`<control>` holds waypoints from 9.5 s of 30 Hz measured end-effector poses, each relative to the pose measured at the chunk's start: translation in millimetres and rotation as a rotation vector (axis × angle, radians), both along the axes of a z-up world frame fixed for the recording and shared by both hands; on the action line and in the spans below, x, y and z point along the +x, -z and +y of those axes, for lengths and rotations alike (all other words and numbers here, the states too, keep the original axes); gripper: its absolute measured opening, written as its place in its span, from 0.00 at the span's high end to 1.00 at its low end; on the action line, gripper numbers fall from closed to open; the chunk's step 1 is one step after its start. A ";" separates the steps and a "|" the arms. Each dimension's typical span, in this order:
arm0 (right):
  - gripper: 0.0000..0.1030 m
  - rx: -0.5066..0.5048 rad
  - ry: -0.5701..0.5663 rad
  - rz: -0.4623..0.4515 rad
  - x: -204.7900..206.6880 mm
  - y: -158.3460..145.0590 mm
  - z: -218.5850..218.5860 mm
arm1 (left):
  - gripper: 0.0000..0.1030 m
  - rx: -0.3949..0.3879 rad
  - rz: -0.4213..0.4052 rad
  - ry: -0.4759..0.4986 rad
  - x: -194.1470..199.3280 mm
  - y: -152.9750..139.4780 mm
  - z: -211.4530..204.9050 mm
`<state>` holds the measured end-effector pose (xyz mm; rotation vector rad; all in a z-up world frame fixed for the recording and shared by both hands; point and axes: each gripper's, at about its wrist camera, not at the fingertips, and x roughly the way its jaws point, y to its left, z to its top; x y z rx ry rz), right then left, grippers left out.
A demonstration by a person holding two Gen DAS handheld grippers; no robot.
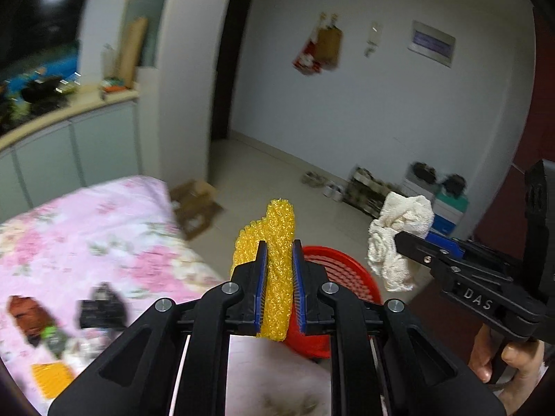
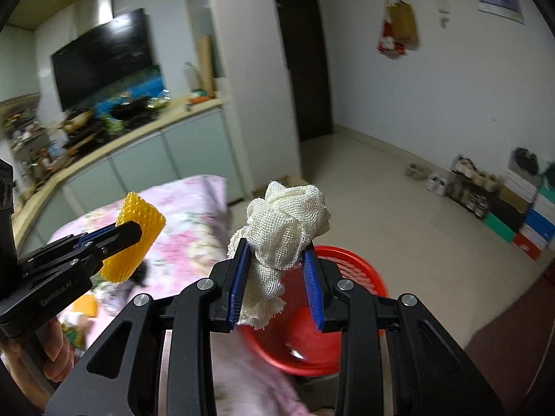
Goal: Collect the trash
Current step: 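Open both tools over the red basket to drop the mesh and cloth, then move both tools back over the trash pile on the bed, then grasp the black plastic bag with the left tool while the right tool grasps the printed snack bag, then carry the black bag and snack bag over the red basket, then open both tools to drop the bags into the red basket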
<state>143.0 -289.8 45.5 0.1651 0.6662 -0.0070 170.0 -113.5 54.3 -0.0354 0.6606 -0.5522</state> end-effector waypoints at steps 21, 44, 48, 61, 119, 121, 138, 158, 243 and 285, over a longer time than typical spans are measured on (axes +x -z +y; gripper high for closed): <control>0.50 0.031 0.062 0.268 39.8 103.5 -34.4 | 0.33 0.126 0.187 0.079 55.0 98.6 -76.2; 0.13 0.048 -0.040 -0.055 -21.2 25.9 17.8 | 0.11 0.165 -0.126 -0.209 -35.4 16.2 30.2; 0.12 0.037 -0.095 -0.087 -24.3 16.9 43.2 | 0.10 0.169 -0.143 -0.275 -56.4 6.5 58.3; 0.08 0.004 -0.303 -0.189 -33.4 8.8 110.8 | 0.09 0.222 -0.111 -0.501 -107.6 4.2 151.0; 0.08 0.100 -0.434 0.168 20.0 69.5 207.0 | 0.56 -0.004 -0.059 -0.564 -172.2 29.5 299.8; 0.08 0.109 -0.418 0.179 26.0 71.5 208.3 | 0.56 0.003 -0.080 -0.602 -166.5 22.7 302.8; 0.44 0.173 -0.425 0.344 99.2 106.4 261.9 | 0.56 0.024 -0.104 -0.648 -120.1 11.4 297.2; 0.70 0.118 -0.480 0.293 75.4 103.1 262.4 | 0.56 0.079 -0.111 -0.674 -122.2 13.8 291.5; 0.69 0.017 0.134 0.068 7.0 54.2 -27.8 | 0.55 0.132 -0.008 -0.007 14.8 60.1 -47.7; 0.32 0.094 0.024 0.020 -4.9 42.8 9.0 | 0.15 0.092 -0.030 -0.199 -15.7 30.0 41.6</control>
